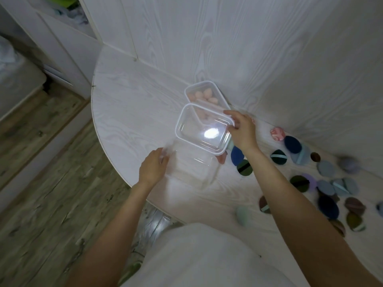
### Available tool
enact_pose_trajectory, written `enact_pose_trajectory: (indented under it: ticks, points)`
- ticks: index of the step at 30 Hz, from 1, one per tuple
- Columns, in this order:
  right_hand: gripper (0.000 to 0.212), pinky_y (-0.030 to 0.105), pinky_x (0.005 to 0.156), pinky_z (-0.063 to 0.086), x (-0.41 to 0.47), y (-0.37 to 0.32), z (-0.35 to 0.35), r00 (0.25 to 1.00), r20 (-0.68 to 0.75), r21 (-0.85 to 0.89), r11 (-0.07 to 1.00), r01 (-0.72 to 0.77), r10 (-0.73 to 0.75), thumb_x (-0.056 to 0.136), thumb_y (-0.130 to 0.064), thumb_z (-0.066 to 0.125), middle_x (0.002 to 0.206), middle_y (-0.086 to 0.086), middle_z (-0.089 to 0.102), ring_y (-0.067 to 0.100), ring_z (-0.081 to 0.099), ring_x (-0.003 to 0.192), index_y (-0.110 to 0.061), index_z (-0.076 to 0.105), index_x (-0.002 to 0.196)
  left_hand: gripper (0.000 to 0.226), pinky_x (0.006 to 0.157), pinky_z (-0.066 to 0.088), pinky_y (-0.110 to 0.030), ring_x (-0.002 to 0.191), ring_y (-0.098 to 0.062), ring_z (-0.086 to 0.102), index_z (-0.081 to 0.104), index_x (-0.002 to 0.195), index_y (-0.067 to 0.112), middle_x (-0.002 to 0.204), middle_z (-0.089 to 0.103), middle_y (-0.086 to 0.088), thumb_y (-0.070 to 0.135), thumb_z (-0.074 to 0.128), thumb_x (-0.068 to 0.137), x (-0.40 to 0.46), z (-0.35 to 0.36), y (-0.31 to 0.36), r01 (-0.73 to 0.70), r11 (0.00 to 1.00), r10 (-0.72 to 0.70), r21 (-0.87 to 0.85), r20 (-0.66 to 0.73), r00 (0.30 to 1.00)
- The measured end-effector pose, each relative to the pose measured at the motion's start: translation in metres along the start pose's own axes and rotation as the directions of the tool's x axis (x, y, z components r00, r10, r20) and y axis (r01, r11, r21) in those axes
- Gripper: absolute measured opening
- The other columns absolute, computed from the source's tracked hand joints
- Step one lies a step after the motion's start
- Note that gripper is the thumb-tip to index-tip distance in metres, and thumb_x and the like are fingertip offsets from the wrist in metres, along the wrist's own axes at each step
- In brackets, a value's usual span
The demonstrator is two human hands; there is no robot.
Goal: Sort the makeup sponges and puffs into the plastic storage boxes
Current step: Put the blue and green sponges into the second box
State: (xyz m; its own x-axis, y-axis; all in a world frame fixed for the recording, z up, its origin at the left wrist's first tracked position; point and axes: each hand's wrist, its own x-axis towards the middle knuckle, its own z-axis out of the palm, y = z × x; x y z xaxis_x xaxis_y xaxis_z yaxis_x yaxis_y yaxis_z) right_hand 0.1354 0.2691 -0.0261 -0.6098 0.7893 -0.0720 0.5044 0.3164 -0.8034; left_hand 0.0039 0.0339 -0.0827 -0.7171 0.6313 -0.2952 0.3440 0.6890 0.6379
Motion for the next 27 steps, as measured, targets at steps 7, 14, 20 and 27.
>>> enact_pose_trajectory:
  ticks: [7,14,20,27]
  points:
    - [0.045,0.042,0.088,0.052,0.025,0.015,0.006,0.994,0.024,0.047,0.993,-0.109,0.108,0.089,0.007,0.049,0.110,0.013,0.060,0.025,0.058,0.088,-0.022,0.060,0.121,0.051,0.093,0.036,-0.028,0.116,-0.023,0.048,0.046,0.131,0.011,0.126,0.054,-0.008,0.045,0.028,0.098,-0.005,0.024,0.010,-0.088,0.991,0.076,-0.104,-0.117,0.990]
    - [0.051,0.020,0.104,0.024,0.013,0.007,-0.008,0.994,0.099,0.014,0.999,-0.040,0.039,0.092,-0.007,0.052,0.143,0.003,0.037,0.014,0.032,0.129,-0.028,0.043,0.138,0.064,0.108,0.027,-0.035,0.135,-0.022,0.028,0.017,0.148,0.015,0.148,0.029,-0.008,0.047,0.039,0.096,-0.012,0.032,0.033,-0.066,0.985,0.064,-0.157,-0.015,0.998]
    - [0.044,0.029,0.103,0.037,-0.031,0.007,-0.028,0.999,0.050,0.039,0.999,-0.004,0.002,0.089,-0.006,0.054,0.129,-0.001,0.044,0.011,0.043,0.115,-0.021,0.049,0.131,0.055,0.109,0.028,-0.036,0.131,-0.027,0.029,0.034,0.141,0.011,0.143,0.035,-0.012,0.033,0.050,0.093,-0.021,0.011,0.048,-0.207,0.977,0.195,-0.052,-0.180,0.964]
    - [0.030,0.023,0.089,0.039,-0.125,0.051,-0.061,0.991,-0.022,-0.120,0.984,-0.130,0.128,0.092,-0.012,0.053,0.121,-0.003,0.055,0.013,0.051,0.108,-0.019,0.059,0.120,0.037,0.093,0.034,-0.014,0.110,-0.012,0.048,0.051,0.127,0.014,0.122,0.057,-0.001,0.017,0.052,0.091,-0.051,0.028,0.104,-0.571,0.816,0.564,-0.090,-0.096,0.820]
